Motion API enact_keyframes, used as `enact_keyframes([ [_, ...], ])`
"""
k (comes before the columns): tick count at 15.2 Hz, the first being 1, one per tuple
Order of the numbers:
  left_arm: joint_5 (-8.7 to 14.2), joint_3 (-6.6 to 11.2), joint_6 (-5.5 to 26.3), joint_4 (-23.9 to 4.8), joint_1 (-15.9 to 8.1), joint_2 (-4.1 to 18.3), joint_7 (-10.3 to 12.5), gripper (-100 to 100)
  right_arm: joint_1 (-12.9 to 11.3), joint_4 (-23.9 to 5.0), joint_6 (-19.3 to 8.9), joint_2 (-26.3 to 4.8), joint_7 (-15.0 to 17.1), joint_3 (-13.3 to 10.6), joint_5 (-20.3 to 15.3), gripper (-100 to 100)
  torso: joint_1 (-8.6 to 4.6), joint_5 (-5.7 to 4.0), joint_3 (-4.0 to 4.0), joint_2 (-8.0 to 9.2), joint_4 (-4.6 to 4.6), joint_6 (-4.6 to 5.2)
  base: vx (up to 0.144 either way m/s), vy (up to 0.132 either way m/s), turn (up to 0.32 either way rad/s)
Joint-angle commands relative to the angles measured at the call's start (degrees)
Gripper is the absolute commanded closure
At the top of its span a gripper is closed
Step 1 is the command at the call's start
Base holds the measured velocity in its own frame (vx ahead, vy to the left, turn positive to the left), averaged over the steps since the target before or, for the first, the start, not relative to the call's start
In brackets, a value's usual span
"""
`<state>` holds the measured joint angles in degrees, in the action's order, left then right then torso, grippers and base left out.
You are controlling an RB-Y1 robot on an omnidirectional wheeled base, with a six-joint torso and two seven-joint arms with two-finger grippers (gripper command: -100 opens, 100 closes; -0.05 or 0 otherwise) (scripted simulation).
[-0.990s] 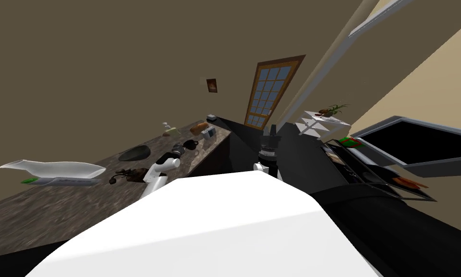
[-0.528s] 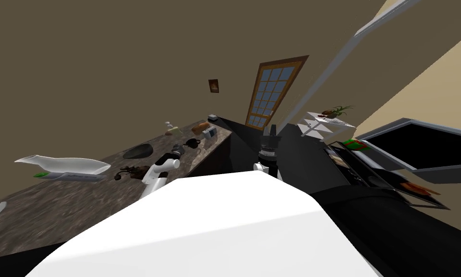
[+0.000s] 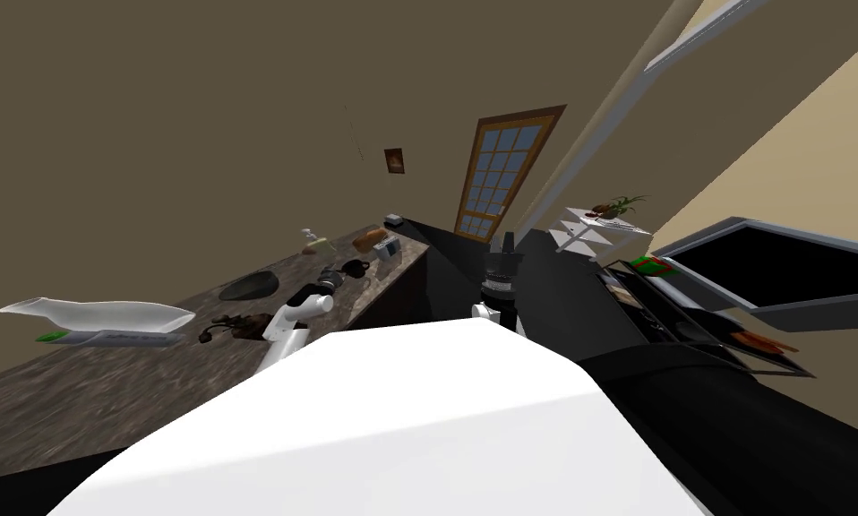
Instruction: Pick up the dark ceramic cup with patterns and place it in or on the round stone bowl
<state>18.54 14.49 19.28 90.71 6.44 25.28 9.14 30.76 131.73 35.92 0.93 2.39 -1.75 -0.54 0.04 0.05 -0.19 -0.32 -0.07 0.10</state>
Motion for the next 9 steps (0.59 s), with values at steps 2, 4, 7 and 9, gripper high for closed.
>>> enact_keyframes([
  [2, 0.20, 1.20, -0.92, -2.23, -0.80, 0.70, 0.28, -100, -0.01, 0.00, 0.00, 0.00, 0.00, 0.00, 0.00, 0, 0.00, 0.00, 0.02, 0.04, 0.01, 0.03, 0.002, 0.004, -0.167],
  [4, 0.43, 1.04, -1.26, -2.77, -0.84, 0.93, 0.23, -100, -0.01, 0.00, 0.00, 0.00, 0.00, 0.00, 0.00, 0, 0.03, 0.01, 0.06, 0.10, 0.02, 0.03, -0.007, 0.008, -0.135],
  [7, 0.00, 0.00, 0.00, 0.00, 0.00, 0.00, 0.00, 100, 0.01, 0.00, 0.00, 0.00, 0.00, 0.00, 0.00, 0, -0.02, 0.00, 0.07, 0.13, 0.03, -0.05, 0.001, -0.002, 0.188],
  [9, 1.10, 0.62, 1.64, -0.71, 0.04, 1.14, -0.04, -100, 0.00, 0.00, 0.00, 0.00, 0.00, 0.00, 0.00, 0, -0.05, -0.01, 0.07, 0.12, 0.03, -0.01, -0.001, -0.003, -0.003],
])
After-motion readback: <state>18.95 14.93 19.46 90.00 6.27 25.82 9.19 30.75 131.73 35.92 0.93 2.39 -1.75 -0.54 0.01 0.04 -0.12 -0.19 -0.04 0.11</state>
